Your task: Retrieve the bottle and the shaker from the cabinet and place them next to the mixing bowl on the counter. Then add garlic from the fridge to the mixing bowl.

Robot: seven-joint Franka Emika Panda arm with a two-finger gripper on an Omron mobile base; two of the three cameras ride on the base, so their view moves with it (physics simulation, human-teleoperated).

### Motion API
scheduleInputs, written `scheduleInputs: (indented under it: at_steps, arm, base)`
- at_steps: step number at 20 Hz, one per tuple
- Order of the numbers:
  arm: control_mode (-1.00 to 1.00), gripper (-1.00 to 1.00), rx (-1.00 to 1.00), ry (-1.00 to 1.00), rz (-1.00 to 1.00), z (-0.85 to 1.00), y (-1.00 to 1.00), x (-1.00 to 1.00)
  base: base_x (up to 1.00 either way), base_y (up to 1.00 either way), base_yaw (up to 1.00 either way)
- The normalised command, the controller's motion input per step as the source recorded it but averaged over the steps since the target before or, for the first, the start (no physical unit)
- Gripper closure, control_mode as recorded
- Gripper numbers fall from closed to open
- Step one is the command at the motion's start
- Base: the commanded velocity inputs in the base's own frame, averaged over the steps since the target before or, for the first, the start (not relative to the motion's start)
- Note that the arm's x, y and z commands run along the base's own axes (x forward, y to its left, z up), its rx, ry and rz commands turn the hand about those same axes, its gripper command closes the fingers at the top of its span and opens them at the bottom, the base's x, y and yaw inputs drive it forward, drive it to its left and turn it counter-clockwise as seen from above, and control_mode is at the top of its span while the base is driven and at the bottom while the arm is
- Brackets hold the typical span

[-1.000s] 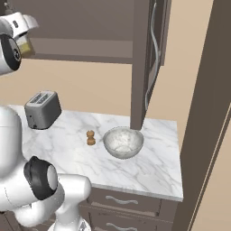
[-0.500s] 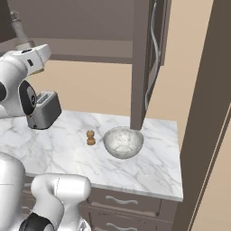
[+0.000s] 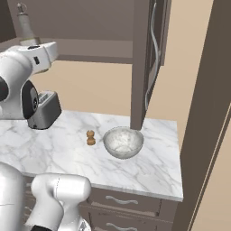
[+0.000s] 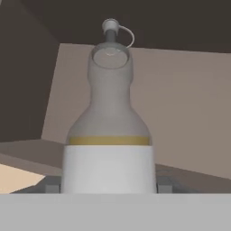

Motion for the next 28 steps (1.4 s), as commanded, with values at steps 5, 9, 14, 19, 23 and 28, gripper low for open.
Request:
scheduleInputs:
  at_steps: [5,9,14,19,23,28]
  arm:
    - [-1.00,1.00,0.00,0.02,0.07,-0.28,-0.88,-0.10]
    - [-1.00,1.00,0.06,-0.13,0.13,-0.80,-0.48,-0.17]
    - [-1.00,1.00,0.14,-0.37,0.13,-1.00,-0.24,-0.19]
    - [-1.00,1.00,0.14,-0.35,0.11,-0.83,-0.13,-0.07]
    - [-1.00,1.00,0.13,-0.19,0.07,-0.43,-0.36,-0.11]
    - [-1.00,1.00,0.11,-0.19,0.06,-0.68,-0.29,-0.18]
  base:
    - [0.00,0.00,0.00]
    - [0.00,0.00,0.00]
    - [0.00,0.00,0.00]
    - [0.00,0.00,0.00]
    - [0.00,0.00,0.00]
    - [0.00,0.00,0.00]
